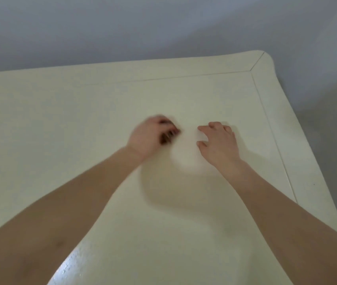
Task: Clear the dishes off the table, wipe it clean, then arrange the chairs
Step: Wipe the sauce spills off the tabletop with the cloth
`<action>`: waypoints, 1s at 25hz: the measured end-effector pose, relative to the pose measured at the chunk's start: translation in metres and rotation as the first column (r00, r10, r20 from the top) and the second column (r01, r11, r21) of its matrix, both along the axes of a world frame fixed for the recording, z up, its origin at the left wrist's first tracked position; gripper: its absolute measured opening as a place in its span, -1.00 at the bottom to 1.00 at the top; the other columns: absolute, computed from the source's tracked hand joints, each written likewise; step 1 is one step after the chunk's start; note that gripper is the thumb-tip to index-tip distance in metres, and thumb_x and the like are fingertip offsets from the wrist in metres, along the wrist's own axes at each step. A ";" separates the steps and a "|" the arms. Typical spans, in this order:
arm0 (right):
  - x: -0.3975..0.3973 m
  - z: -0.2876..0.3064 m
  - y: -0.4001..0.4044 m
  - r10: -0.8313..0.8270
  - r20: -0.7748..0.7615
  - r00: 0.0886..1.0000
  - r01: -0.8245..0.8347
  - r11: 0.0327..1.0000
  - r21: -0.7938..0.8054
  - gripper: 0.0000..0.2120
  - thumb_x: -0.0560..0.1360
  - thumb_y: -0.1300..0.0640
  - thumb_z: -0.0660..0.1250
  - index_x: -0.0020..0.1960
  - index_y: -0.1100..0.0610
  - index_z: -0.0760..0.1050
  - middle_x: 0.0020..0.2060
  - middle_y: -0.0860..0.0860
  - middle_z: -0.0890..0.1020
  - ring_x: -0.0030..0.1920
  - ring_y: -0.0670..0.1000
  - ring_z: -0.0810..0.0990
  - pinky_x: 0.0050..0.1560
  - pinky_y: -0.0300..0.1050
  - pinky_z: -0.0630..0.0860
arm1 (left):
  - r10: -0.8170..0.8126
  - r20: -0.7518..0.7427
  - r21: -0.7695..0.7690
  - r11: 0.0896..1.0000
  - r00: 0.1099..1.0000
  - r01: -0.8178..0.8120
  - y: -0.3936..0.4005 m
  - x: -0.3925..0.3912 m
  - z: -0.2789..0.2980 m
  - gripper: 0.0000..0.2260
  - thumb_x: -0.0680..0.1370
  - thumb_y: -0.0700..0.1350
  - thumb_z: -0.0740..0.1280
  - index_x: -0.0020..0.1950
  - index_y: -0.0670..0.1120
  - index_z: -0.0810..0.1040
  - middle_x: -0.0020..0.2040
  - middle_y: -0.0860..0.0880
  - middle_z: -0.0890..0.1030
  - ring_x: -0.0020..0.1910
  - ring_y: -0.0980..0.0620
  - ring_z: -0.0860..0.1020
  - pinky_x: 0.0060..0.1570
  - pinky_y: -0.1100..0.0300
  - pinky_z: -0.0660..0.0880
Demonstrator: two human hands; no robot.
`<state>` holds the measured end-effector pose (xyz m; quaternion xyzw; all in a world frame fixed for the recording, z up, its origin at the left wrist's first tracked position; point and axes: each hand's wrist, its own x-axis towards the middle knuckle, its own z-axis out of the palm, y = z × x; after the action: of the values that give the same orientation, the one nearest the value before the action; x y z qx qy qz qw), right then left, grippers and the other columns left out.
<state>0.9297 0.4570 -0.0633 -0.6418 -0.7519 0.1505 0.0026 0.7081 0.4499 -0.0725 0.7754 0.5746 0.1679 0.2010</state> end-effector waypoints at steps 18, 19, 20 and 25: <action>-0.002 -0.012 -0.009 -0.014 -0.026 1.000 0.016 0.998 0.057 -0.58 0.47 0.01 0.28 0.32 -0.09 0.38 0.40 0.03 0.34 0.40 0.15 0.23 0.40 0.22 0.13 | 0.299 -0.105 0.059 0.954 0.948 -0.294 0.145 -0.030 -0.004 -0.65 0.48 -0.27 0.28 0.23 -0.02 0.59 0.27 -0.09 0.50 0.22 -0.10 0.49 0.23 0.24 0.38; -0.002 -0.014 -0.009 -0.012 -0.028 1.000 0.014 0.998 0.066 -0.58 0.48 0.00 0.28 0.33 -0.09 0.37 0.41 0.04 0.33 0.41 0.15 0.22 0.41 0.22 0.12 | 0.310 -0.125 0.047 0.951 0.942 -0.307 0.152 -0.028 -0.005 -0.65 0.48 -0.26 0.29 0.23 -0.02 0.58 0.28 -0.11 0.48 0.22 -0.15 0.48 0.25 0.17 0.39; -0.001 -0.015 -0.009 -0.010 -0.030 1.000 0.012 0.997 0.071 -0.57 0.48 0.00 0.28 0.33 -0.10 0.37 0.41 0.04 0.33 0.41 0.15 0.22 0.41 0.23 0.11 | 0.272 -0.123 0.030 0.962 0.954 -0.270 0.150 -0.020 -0.006 -0.67 0.49 -0.24 0.30 0.22 -0.02 0.59 0.26 -0.11 0.49 0.19 -0.15 0.50 0.24 0.15 0.40; 0.000 -0.014 -0.010 -0.010 -0.020 1.000 0.011 0.999 0.042 -0.55 0.51 -0.03 0.23 0.39 -0.11 0.31 0.46 0.02 0.26 0.45 0.13 0.15 0.44 0.22 0.04 | -0.352 -0.048 0.026 0.935 0.935 0.353 0.078 0.020 0.003 -0.74 0.44 -0.15 0.34 0.11 -0.02 0.66 0.14 -0.08 0.59 0.08 -0.08 0.57 0.09 0.18 0.48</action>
<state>0.9296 0.4466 -0.0777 -0.6439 -0.7516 0.1410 0.0244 0.7286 0.5284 -0.0690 0.8725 0.4276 0.1221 0.2022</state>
